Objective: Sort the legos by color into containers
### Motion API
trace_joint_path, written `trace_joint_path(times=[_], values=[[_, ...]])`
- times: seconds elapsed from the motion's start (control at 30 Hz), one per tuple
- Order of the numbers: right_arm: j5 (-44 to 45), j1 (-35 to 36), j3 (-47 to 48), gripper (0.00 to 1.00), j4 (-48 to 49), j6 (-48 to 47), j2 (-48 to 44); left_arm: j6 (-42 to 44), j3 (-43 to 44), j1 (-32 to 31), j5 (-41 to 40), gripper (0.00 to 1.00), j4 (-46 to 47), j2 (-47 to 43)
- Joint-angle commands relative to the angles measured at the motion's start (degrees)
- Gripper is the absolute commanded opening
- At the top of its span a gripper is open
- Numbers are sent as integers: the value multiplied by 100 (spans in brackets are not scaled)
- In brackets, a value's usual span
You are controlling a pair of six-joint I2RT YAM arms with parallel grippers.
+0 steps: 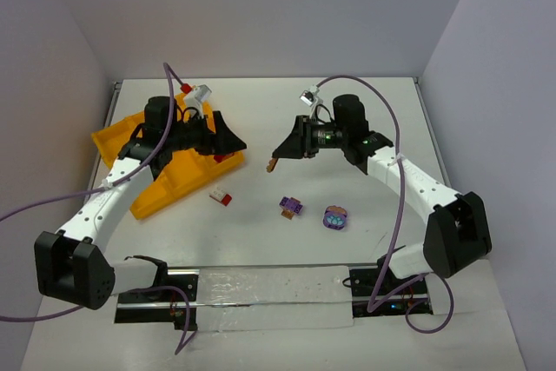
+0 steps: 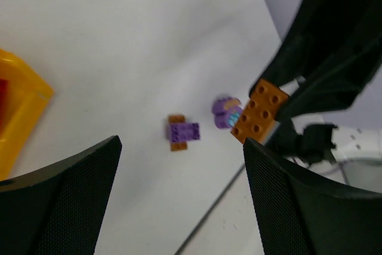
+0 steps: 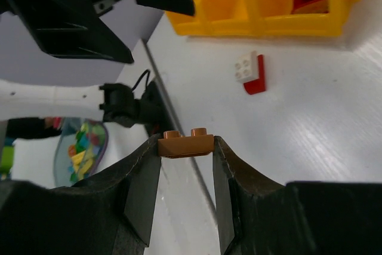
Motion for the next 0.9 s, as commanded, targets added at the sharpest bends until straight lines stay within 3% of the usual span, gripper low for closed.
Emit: trace_joint_path(times=[0.0, 0.37, 0.87], values=[[-974, -8, 489, 0, 456, 196, 148, -165, -271, -5, 1990, 90, 1204, -125], [-1145, 1, 471, 0, 1219, 871, 263, -359, -389, -197, 2674, 97, 1584, -56], [-1223, 115, 604, 1, 1552, 1100, 289, -759, -334, -629, 2741, 97, 2279, 339]])
